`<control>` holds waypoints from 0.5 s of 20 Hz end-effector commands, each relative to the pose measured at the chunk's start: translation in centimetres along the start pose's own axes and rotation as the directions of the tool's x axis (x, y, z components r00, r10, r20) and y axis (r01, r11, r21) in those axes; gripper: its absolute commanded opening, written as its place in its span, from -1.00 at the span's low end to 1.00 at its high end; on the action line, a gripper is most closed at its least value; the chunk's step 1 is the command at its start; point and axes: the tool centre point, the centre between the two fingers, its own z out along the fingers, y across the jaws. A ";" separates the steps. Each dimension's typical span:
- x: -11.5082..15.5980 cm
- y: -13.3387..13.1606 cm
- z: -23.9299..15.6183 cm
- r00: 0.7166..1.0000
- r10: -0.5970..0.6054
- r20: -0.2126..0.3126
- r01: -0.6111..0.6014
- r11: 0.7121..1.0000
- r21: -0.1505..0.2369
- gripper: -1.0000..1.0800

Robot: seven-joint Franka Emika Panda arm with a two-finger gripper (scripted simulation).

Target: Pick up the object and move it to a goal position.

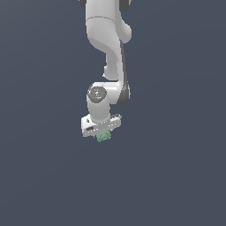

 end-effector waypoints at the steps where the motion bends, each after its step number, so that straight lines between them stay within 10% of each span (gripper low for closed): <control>1: -0.8 3.1 -0.1 1.000 -0.001 0.000 0.001 1.000 0.000 -1.00; 10: -2.4 10.5 -0.4 1.000 -0.001 0.000 0.001 1.000 0.000 -1.00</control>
